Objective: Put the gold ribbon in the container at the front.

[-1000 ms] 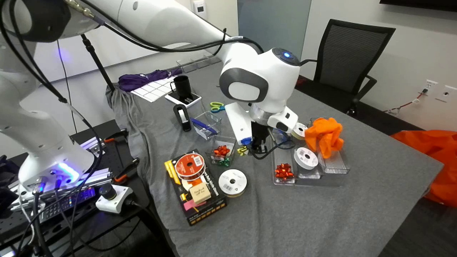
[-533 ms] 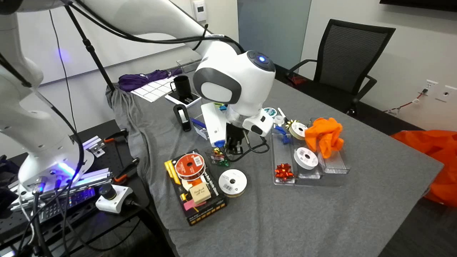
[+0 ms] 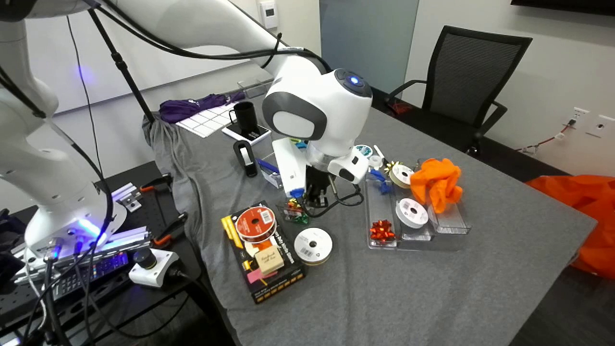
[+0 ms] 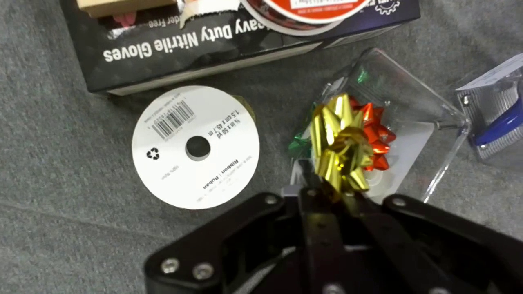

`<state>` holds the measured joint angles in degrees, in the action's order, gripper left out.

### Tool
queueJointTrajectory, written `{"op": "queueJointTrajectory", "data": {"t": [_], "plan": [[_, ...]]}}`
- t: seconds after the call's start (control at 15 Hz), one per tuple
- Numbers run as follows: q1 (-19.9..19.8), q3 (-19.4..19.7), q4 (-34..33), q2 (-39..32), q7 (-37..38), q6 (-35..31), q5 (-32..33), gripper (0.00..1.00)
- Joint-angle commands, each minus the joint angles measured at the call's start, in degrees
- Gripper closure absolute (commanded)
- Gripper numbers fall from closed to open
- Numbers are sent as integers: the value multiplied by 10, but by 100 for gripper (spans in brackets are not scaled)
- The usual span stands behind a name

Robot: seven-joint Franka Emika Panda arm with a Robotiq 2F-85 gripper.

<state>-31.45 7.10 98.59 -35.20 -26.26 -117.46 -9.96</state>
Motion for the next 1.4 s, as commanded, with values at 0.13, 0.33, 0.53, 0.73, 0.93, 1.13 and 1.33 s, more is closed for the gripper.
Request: {"op": "queueJointTrajectory", "data": {"t": [0.13, 0.33, 0.53, 0.73, 0.93, 1.13, 1.33], "plan": [[12, -6, 19, 11, 10, 18, -45, 99], [21, -6, 22, 6, 20, 6, -58, 99], [28, -5, 31, 3, 22, 9, -57, 99], [28, -4, 49, 4, 12, -5, -55, 73], [24, -8, 54, 2, 6, 2, -62, 60], [24, -8, 55, 4, 4, 8, -65, 38], [24, -8, 55, 6, 4, 14, -65, 17]]}}
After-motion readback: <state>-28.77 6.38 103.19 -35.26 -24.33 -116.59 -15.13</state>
